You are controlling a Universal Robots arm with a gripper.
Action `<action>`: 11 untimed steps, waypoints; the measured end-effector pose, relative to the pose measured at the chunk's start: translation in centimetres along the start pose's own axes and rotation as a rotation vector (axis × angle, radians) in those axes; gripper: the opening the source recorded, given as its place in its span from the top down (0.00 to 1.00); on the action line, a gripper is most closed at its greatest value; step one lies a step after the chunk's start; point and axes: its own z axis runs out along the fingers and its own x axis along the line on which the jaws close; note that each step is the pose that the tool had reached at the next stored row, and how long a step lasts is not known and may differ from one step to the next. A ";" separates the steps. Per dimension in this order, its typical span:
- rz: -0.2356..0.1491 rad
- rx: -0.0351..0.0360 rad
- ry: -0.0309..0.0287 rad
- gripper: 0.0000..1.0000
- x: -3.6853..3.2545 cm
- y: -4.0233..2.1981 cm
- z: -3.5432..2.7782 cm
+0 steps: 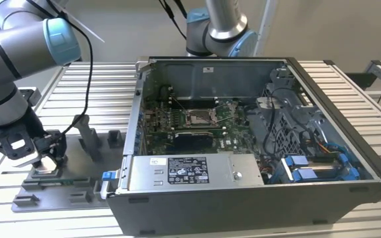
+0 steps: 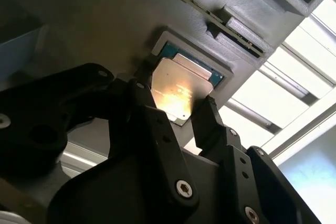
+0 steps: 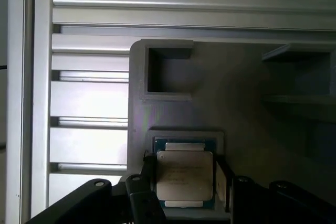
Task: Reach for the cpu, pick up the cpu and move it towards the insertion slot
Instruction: 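Pick up the cpu and move it towards the insertion slot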
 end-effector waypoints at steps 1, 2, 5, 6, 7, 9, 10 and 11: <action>0.000 0.0001 0.0001 1.00 0.00 0.01 -0.19; 0.000 0.0001 0.0000 1.00 0.00 0.02 -0.36; 0.000 0.0001 0.0000 1.00 -0.01 0.05 -0.92; 0.000 0.0001 0.0000 1.00 -0.01 0.05 -1.09; 0.000 0.0000 -0.0005 1.00 -0.01 0.06 -1.27; 0.000 0.0001 -0.0004 1.00 -0.01 0.09 -1.80; 0.000 0.0001 -0.0005 1.00 -0.01 0.10 -2.05; 0.000 0.0000 -0.0005 1.00 -0.01 0.11 -2.17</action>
